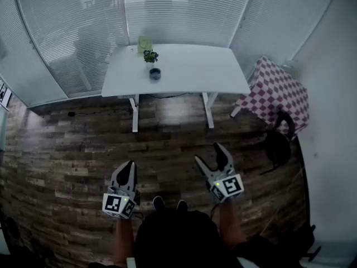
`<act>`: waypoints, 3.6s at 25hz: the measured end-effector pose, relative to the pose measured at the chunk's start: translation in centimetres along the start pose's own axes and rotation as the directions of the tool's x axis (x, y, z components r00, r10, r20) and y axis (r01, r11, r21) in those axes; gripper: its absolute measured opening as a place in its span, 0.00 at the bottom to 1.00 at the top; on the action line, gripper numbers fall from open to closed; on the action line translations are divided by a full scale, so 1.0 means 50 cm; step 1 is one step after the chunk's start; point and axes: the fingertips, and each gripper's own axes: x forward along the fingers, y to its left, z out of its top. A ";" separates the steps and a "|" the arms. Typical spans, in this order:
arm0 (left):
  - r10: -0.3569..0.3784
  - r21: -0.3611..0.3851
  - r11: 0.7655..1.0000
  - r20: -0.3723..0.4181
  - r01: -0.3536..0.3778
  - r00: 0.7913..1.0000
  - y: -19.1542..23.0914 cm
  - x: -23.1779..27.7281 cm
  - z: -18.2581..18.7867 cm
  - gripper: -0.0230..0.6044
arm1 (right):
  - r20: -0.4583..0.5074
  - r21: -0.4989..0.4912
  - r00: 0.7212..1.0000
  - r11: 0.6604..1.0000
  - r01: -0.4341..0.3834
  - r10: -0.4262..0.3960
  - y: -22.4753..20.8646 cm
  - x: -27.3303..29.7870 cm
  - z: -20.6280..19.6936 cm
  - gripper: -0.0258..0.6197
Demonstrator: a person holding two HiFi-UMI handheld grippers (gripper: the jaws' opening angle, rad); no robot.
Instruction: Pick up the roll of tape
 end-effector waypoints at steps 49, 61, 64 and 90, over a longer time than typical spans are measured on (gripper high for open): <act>0.065 0.086 0.994 -0.005 -0.065 0.998 0.012 0.305 -0.026 0.05 | 0.047 0.033 0.994 0.994 -0.104 0.102 -0.223 0.171 -0.019 0.54; 0.036 0.063 0.997 -0.025 -0.034 0.999 0.151 0.441 0.027 0.05 | 0.003 0.004 0.994 0.994 -0.107 0.107 -0.223 0.370 0.004 0.54; 0.036 0.090 0.995 -0.031 -0.034 0.999 0.193 0.454 0.033 0.05 | -0.003 0.008 0.995 0.995 -0.097 0.097 -0.209 0.408 0.015 0.54; 0.024 0.061 0.998 -0.031 -0.022 0.999 0.448 0.710 0.088 0.05 | -0.104 -0.021 0.982 0.987 -0.161 0.158 -0.262 0.810 -0.054 0.54</act>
